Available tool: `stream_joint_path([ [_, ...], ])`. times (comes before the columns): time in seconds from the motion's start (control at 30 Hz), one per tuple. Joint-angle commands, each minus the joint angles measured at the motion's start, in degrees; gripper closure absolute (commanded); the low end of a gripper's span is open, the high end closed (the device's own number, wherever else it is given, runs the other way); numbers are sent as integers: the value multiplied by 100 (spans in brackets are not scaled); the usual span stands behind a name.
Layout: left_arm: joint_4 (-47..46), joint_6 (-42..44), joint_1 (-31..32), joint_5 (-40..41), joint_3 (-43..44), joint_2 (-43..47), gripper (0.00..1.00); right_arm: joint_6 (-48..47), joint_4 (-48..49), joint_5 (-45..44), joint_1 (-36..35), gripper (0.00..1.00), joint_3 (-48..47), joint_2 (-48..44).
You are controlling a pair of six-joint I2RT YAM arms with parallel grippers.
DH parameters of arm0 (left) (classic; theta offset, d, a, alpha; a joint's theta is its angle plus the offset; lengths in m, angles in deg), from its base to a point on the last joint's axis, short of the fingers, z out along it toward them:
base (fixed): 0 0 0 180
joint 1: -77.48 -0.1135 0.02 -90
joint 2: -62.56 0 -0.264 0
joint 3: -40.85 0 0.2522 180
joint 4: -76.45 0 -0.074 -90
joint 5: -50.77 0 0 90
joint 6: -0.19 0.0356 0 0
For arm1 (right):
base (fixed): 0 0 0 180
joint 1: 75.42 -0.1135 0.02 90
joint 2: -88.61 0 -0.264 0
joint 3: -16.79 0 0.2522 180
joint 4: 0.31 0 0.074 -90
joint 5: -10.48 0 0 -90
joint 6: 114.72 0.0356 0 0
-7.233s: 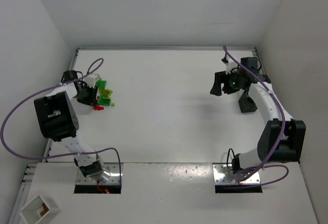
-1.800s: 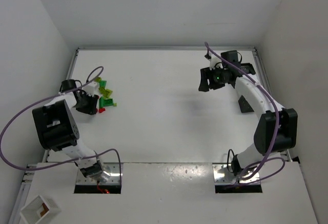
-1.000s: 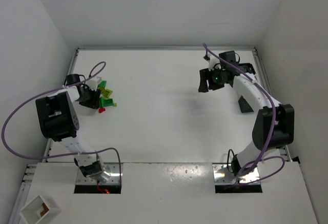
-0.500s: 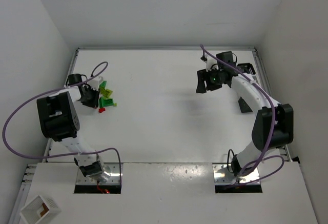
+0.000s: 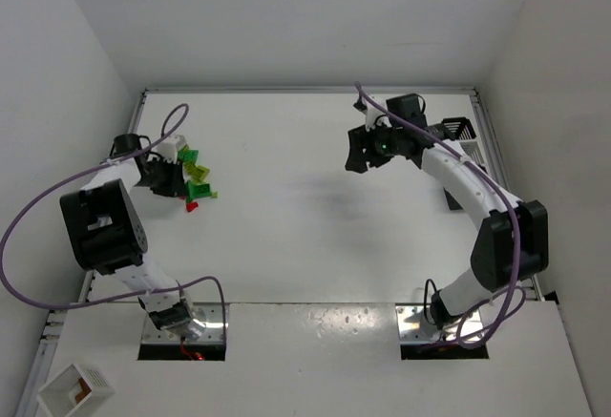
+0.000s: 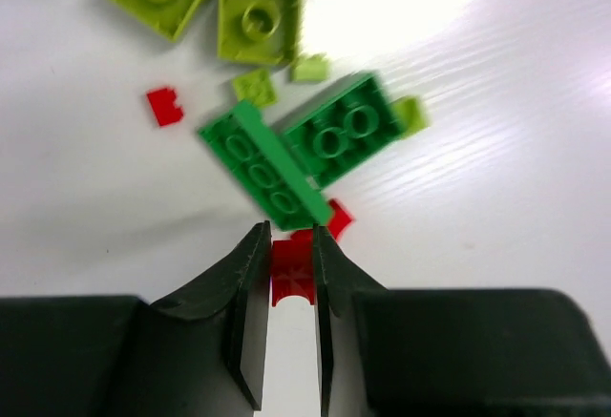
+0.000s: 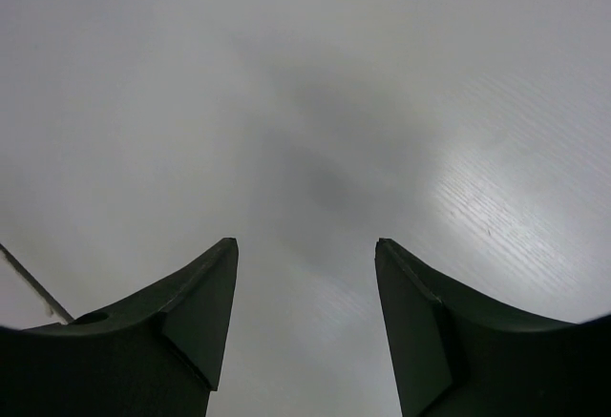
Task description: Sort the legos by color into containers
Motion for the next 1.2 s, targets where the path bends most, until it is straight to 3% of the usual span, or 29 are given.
stream_joint_path([
  [0.0, 193, -324, -113, -1111, 388, 621, 100, 176, 725, 438, -282, 40, 29, -427],
  [0.1, 245, -684, -113, -1691, 537, 903, 100, 510, 621, 736, -414, 40, -225, -209],
  [0.27, 412, -1274, -113, -3033, 661, 1079, 100, 1431, 1005, 2167, -467, 40, -367, 231],
  [0.4, 412, -1583, -113, -4326, 600, 1079, 100, 3360, 2655, 3677, -520, 40, 176, 547],
  [0.53, 465, -1845, -113, -5452, 459, 843, 100, 5401, 4860, 4270, -678, 40, 511, 1039],
  [0.6, 648, -1846, -113, -5891, 406, 703, 100, 6490, 6879, 4323, -739, 40, 765, 1380],
  [0.63, 832, -1768, -52, -6007, 406, 649, 100, 7662, 7705, 4323, -818, 40, 845, 1531],
  [0.67, 1208, -1523, -52, -6112, 485, 553, 100, 8117, 8461, 4254, -819, 40, 846, 1680],
  [0.7, 1856, -251, -52, -6209, 781, 212, 100, 8374, 9278, 4253, -915, 40, 846, 1830],
  [0.73, 4038, 858, -52, -6436, 1002, -61, 100, 8472, 9399, 4253, -968, 40, 724, 2057],
  [0.77, 4460, 1566, -52, -6439, 1161, -255, 100, 8473, 9453, 4253, -1090, 40, 584, 2129],
  [1.17, 4377, 931, -175, -6439, 1109, -222, 100, 8473, 9874, 3919, -2224, 42, -252, 3324],
])
